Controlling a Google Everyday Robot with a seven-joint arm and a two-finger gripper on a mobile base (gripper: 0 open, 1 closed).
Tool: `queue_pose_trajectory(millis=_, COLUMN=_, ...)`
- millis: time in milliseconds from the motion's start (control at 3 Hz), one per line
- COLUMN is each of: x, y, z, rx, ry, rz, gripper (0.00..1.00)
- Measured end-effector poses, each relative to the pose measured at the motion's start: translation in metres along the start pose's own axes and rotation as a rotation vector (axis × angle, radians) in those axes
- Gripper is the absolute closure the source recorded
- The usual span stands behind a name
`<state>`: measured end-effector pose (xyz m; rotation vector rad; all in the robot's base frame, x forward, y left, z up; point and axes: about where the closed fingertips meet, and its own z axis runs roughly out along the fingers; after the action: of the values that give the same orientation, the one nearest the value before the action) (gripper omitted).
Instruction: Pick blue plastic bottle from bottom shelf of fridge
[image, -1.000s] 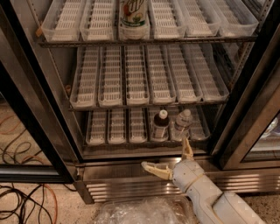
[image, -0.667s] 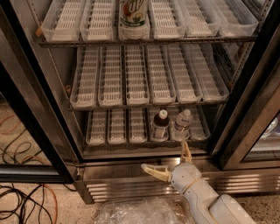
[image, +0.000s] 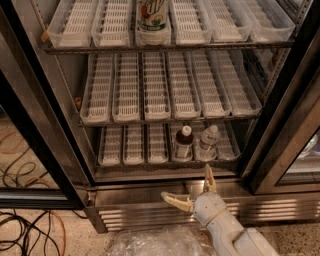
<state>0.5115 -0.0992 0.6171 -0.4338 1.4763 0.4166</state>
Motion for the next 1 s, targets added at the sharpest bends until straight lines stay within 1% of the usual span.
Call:
queue_pose_trajectory(millis=667, x=0.032, y=0.003, z=0.002, rx=-0.011, ry=0.009, rz=-0.028, gripper=0.00)
queue_pose_trajectory(millis=1000, x=0.036, y=-0.001, z=0.002, rx=0.009, ry=-0.009, rz=-0.032, gripper=0.00)
